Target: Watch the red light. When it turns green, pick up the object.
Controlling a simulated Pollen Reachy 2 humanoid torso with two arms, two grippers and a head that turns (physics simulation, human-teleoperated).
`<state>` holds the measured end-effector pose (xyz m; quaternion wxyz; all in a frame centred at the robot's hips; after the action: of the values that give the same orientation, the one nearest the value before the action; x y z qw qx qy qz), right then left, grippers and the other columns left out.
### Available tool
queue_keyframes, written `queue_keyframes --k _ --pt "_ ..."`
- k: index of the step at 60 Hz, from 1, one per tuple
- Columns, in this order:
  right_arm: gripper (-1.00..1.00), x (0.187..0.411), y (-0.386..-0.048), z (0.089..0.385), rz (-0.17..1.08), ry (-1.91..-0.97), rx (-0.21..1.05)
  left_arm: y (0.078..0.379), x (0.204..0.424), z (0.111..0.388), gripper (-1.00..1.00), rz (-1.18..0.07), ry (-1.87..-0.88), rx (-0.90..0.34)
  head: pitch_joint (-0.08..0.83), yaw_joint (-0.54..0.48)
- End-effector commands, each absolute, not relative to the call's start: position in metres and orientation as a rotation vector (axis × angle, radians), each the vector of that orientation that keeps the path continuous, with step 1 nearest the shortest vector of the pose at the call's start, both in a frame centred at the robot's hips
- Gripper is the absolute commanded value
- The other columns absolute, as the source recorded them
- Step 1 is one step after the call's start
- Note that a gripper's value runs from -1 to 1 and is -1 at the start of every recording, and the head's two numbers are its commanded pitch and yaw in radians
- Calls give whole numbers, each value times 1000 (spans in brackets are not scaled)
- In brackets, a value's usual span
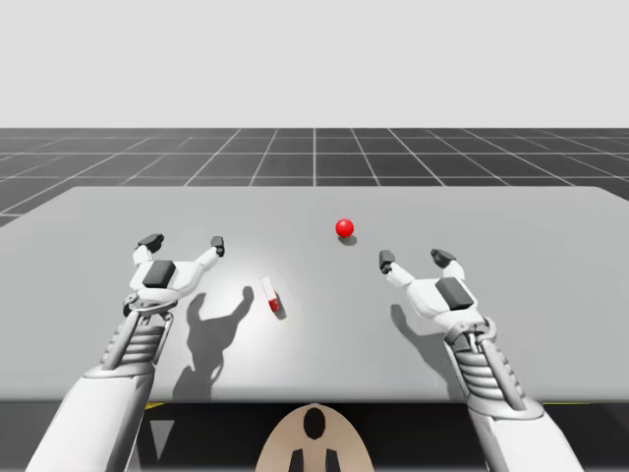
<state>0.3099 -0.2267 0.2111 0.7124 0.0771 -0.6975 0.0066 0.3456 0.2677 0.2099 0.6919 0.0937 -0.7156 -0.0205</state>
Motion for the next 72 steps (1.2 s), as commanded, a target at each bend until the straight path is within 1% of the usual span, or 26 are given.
queue_keyframes --k 1,3,6,8,11,18,21,22,27,36,44,57,72 --pt "-1000 305 -216 208 -50 -1516 229 268 346 210 -1000 -39 -1593 210 12 6" --pt "-1000 305 -215 209 -39 -1534 219 268 346 210 -1000 -39 -1593 209 18 5" --pt "-1000 305 -215 210 -40 -1533 224 268 346 210 -1000 -38 -1594 209 23 5" --pt "-1000 307 -215 211 -45 -1535 203 269 346 210 -1000 -37 -1594 209 42 2" --pt "-1000 307 -215 210 -41 -1533 209 269 346 210 -1000 -38 -1593 209 60 -2" --pt "-1000 308 -215 210 -44 -1532 197 269 346 210 -1000 -39 -1593 210 162 -33" --pt "-1000 308 -215 210 -44 -1531 198 269 346 210 -1000 -40 -1592 210 189 -42" --pt "-1000 308 -215 210 -42 -1531 196 269 347 210 -1000 -41 -1592 211 215 -50" --pt "-1000 308 -216 209 -41 -1530 193 269 346 210 -1000 -45 -1590 214 271 -66" --pt "-1000 308 -216 209 -39 -1529 190 268 346 210 -1000 -51 -1589 217 366 -90" --pt "-1000 308 -215 209 -37 -1530 188 268 346 210 -1000 -54 -1590 220 426 -108" --pt "-1000 308 -215 209 -35 -1529 182 268 345 212 -1000 -54 -1594 216 469 -121" --pt "-1000 308 -215 209 -35 -1530 182 267 344 212 -1000 -56 -1596 218 458 -113"
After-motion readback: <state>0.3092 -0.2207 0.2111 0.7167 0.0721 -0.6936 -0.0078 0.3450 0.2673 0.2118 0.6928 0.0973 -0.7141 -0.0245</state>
